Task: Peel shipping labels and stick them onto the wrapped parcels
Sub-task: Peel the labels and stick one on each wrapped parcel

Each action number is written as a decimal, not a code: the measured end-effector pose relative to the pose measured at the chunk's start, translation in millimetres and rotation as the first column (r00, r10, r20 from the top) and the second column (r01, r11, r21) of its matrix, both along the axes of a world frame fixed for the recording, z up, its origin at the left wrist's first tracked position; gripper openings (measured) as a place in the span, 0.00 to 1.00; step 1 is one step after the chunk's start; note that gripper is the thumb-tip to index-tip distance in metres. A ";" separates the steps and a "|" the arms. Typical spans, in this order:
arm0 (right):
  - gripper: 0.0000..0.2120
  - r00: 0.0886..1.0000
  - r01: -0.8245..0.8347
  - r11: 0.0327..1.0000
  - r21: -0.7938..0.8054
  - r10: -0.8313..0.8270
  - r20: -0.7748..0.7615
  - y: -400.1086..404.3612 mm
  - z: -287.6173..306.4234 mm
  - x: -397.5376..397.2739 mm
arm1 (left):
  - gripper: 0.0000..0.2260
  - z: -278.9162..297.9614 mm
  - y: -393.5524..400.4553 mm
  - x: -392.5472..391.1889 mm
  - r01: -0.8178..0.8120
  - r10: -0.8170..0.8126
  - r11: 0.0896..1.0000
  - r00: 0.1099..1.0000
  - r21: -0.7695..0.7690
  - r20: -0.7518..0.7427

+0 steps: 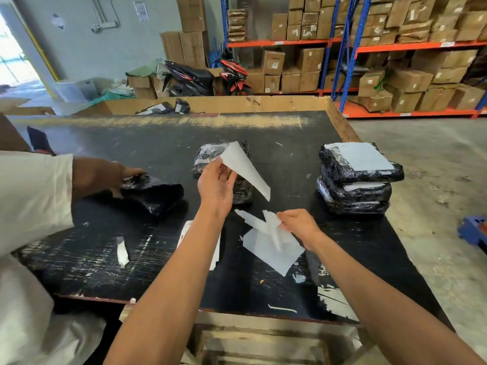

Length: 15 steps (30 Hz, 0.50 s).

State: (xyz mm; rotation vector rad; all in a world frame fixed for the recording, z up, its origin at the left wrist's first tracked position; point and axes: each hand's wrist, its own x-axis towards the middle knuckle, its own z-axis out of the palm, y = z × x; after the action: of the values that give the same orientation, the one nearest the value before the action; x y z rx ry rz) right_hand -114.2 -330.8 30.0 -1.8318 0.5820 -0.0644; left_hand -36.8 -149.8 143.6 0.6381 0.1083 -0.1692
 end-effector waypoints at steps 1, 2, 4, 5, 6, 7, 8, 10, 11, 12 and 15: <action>0.16 0.999 -0.042 0.987 -0.153 0.041 -0.008 0.7 -0.3 0.5 | 0.01 1.1 -1.4 -2.1 -0.002 0.002 1.000 1.000 0.011 0.000; 0.14 0.998 -0.068 0.963 -0.260 0.070 -0.002 1.5 2.6 -0.5 | 0.02 1.6 -2.5 -3.0 -0.004 0.004 1.000 1.000 0.024 0.002; 0.09 0.990 -0.038 0.927 -0.374 0.085 0.110 3.6 14.4 -5.2 | 0.04 2.9 -5.2 -5.3 -0.001 0.000 0.998 1.000 0.066 0.014; 0.10 0.972 0.013 0.922 -0.387 0.080 0.223 5.8 21.7 -8.4 | 0.03 2.3 -6.6 -6.7 0.000 -0.002 0.996 1.000 0.092 0.029; 0.13 0.932 0.058 0.930 -0.363 0.081 0.355 8.0 28.2 -11.3 | 0.02 1.0 -8.3 -7.3 0.000 -0.004 0.994 0.999 0.112 0.036; 0.16 0.875 0.074 0.941 -0.330 0.097 0.473 10.3 33.3 -13.6 | 0.03 0.3 -10.5 -8.1 -0.004 -0.002 0.990 0.999 0.144 0.040; 0.18 0.824 0.075 0.944 -0.323 0.124 0.553 13.0 37.1 -14.2 | 0.06 0.2 -13.6 -9.3 -0.012 0.005 0.984 0.999 0.176 0.039; 0.21 0.786 0.059 0.904 -0.423 0.219 0.578 23.2 43.3 -13.4 | 0.10 -1.9 -20.6 -10.5 -0.025 0.015 0.973 0.999 0.228 0.046; 0.22 0.798 0.057 0.875 -0.482 0.250 0.548 28.9 45.8 -10.6 | 0.10 -4.6 -23.6 -12.6 -0.024 0.012 0.967 0.999 0.255 0.049; 0.21 0.808 0.064 0.845 -0.530 0.268 0.524 33.4 47.6 -6.6 | 0.10 -7.0 -26.8 -16.6 -0.020 0.006 0.964 0.999 0.264 0.054; 0.06 0.784 0.161 0.844 -0.511 0.205 0.585 36.3 51.4 4.2 | 0.11 -8.0 -36.1 -21.6 0.023 -0.044 0.945 0.997 0.327 0.056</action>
State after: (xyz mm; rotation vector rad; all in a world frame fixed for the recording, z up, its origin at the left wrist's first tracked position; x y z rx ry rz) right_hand -110.0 -294.5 81.4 -2.1921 0.0484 -0.8767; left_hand -58.4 -185.9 135.5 0.9761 0.0648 -0.1655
